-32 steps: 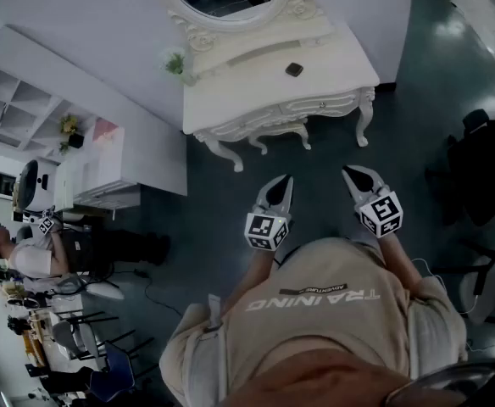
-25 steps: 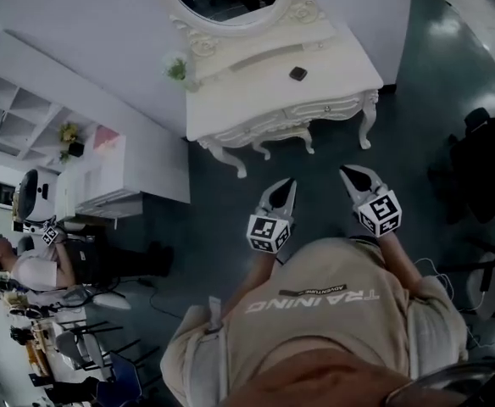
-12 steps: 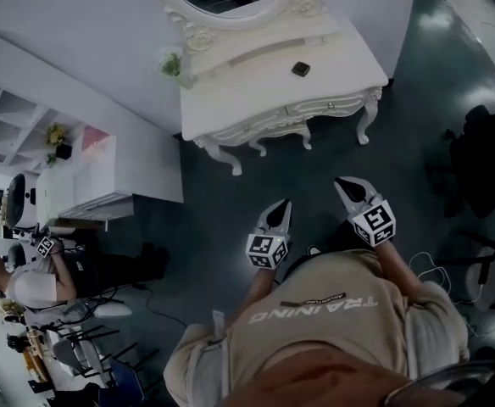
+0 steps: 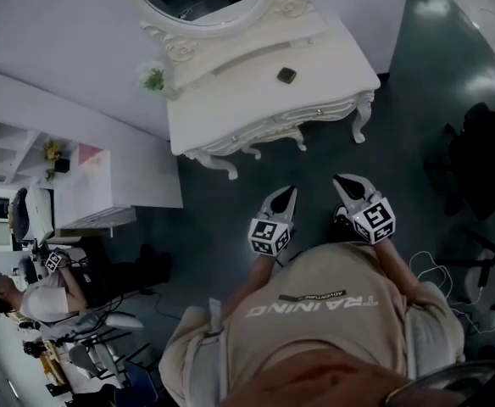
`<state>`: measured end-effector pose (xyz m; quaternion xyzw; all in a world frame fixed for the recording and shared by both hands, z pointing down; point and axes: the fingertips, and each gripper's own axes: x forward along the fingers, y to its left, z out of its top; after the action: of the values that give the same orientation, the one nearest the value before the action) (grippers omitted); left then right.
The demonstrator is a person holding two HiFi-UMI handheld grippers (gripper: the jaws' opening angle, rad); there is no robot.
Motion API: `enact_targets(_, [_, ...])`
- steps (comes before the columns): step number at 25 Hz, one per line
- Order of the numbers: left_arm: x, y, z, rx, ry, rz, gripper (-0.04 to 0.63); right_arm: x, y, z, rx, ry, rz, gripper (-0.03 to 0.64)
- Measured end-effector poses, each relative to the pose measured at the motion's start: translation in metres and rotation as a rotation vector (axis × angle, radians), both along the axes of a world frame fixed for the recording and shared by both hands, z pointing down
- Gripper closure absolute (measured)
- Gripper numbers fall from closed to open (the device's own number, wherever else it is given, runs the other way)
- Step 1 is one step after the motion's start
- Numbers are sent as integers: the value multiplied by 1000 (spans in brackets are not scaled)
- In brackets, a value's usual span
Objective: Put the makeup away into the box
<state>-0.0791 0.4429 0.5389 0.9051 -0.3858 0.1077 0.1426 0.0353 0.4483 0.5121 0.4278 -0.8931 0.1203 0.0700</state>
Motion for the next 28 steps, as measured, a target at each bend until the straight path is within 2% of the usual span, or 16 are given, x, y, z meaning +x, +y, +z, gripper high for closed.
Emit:
enact_targets(5, [42, -47, -18, 34, -53, 16, 597, 36, -55, -5, 48, -39, -28, 614])
enact_targets(10, [75, -81, -3, -25, -8, -32, 597, 63, -95, 13, 46, -66, -48, 614])
enact_targets(16, [77, -110, -7, -35, -8, -102, 597, 78, -118, 19, 22, -107, -79, 614])
enact_targets(20, [77, -135, 0, -34, -33, -86, 597, 79, -146, 26, 13, -90, -80, 614])
enact_targets(25, [86, -154, 23, -91, -12, -51, 597, 75, -157, 43, -44, -94, -102, 614])
enact_targets(28, [97, -179, 18, -63, 4, -26, 597, 79, -174, 41, -49, -62, -115, 614])
